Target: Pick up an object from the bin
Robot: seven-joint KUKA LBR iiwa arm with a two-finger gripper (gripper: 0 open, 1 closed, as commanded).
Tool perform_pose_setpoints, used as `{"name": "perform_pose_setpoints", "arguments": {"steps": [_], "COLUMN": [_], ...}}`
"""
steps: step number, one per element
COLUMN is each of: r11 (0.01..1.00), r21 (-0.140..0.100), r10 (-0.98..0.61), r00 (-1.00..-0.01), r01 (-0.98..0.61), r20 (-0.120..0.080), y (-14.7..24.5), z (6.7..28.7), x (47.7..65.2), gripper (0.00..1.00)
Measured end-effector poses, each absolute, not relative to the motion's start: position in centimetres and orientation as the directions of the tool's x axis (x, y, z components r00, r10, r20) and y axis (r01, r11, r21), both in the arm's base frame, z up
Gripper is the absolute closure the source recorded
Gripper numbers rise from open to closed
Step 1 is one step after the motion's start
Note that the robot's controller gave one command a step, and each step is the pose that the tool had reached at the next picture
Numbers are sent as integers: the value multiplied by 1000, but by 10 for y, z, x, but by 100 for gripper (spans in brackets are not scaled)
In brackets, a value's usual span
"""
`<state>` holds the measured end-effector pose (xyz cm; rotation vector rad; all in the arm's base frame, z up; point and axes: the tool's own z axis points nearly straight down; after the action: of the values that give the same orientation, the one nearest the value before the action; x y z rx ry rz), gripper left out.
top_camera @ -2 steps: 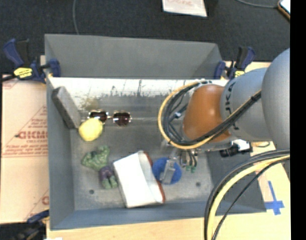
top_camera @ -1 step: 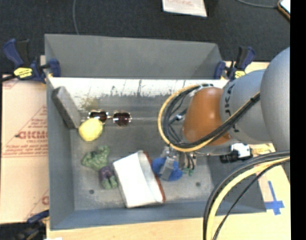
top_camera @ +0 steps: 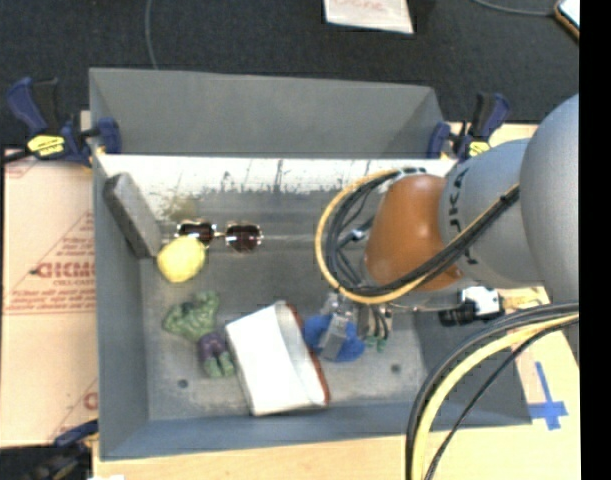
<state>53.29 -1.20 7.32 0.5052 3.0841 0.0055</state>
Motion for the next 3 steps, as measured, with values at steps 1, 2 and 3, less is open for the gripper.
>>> {"name": "perform_pose_setpoints", "arguments": {"steps": [1,2,3], "r11": [948,948,949], "r21": [6,8,8], "r10": [318,317,317], "r00": [-948,-948,-948], "r01": [318,317,316], "r20": [-14,-20,-21], "y": [-12,-12,-13], "z": [85,105,110], "x": [532,533,533], "gripper": [100,100,100]}}
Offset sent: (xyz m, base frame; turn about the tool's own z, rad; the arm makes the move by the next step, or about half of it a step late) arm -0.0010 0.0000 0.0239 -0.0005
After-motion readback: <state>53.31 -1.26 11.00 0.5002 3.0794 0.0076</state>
